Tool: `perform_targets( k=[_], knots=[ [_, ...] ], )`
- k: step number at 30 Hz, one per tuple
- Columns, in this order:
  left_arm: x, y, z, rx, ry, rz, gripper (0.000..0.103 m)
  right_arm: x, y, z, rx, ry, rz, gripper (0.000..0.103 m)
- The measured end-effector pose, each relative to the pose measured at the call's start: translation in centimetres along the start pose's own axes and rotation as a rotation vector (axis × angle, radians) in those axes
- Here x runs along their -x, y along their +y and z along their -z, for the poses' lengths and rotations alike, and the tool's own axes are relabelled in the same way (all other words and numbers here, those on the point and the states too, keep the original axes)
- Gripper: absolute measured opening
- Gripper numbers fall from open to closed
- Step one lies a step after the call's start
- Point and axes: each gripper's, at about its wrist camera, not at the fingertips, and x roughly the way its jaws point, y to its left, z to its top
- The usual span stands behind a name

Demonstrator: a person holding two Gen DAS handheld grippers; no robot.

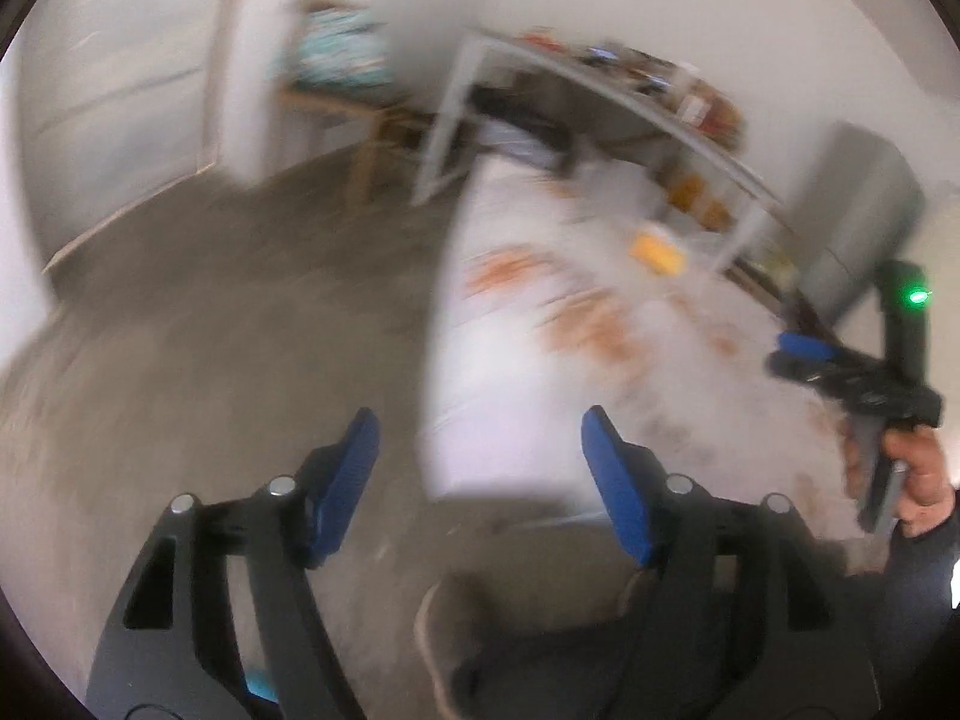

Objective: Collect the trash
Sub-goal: 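Move both grippers back to the table, then grasp the clear plastic tray rim with the right gripper while left grasps the medicine box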

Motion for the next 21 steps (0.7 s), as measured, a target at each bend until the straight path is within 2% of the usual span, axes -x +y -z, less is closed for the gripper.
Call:
perform_targets(
  k=[4, 6, 8, 10, 15, 21],
  knots=[
    [-5.2, -7.7, -5.7, -0.164, -0.003, 0.06, 0.067, -0.7, -8.2, -0.2, -0.191, -0.014, 0.117, 0.097],
    [-7.0, -10.2, -7.8, -0.202, -0.003, 0.088, 0.067, -1.7, -10.7, -0.7, -0.254, -0.019, 0.174, 0.097],
    [-8.9, -12.6, -9.7, -0.213, -0.006, 0.125, 0.067, -2.5, -12.2, -1.3, -0.267, -0.035, 0.207, 0.097],
    [-9.8, -14.3, -10.5, -0.228, -0.017, 0.154, 0.067, -3.5, -12.8, -1.9, -0.23, -0.058, 0.191, 0.097],
    [-11.5, -14.5, -9.1, -0.225, 0.0, 0.18, 0.067, -7.2, -12.2, -5.0, -0.126, -0.101, 0.179, 0.096],
    [-13.1, -11.5, -7.5, -0.192, 0.043, 0.151, 0.067, -11.9, -12.8, -7.0, -0.108, -0.036, 0.172, 0.095]
  ],
)
